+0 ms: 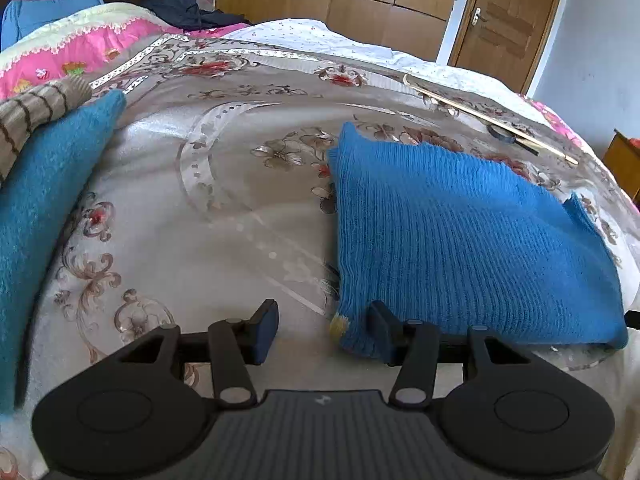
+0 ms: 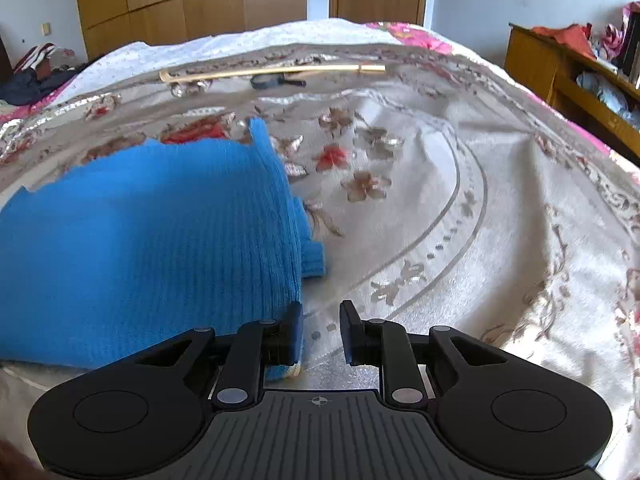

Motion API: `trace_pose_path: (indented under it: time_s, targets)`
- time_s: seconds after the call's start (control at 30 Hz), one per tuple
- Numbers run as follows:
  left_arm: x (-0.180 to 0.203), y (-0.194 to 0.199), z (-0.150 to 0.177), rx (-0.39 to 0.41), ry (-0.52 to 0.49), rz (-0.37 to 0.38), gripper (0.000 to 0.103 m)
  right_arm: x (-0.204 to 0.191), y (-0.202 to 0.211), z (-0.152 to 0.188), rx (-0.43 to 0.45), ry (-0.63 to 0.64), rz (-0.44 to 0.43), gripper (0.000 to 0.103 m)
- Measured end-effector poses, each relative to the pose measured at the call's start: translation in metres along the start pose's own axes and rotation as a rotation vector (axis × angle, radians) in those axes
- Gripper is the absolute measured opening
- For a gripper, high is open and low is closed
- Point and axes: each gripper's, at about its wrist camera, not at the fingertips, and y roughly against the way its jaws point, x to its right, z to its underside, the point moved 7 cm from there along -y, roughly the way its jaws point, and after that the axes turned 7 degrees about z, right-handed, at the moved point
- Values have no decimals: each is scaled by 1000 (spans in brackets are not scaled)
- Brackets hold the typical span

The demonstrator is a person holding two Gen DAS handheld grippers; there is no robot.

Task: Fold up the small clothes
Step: 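Lay the folded hem down and open both grippers, then move the right gripper to the folded sweater edge and grasp it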

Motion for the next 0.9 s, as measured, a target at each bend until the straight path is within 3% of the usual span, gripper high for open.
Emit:
trace_pose_path:
  time_s: [0.27,0.5,0.7,0.9]
  targets:
    - [-4,4,2,9,28,28,60,-58,32,-21,44,70,-103,22]
    - [-8,8,2,17,72,67,62,-147,49,-37,21,160,-261,23]
    - [-6,10,5,21,60,91,67,-225,54,-43,22,291,-329,27]
    - [-7,9,6,18,82,144,70,-278,46,-40,-48,338,-388,30]
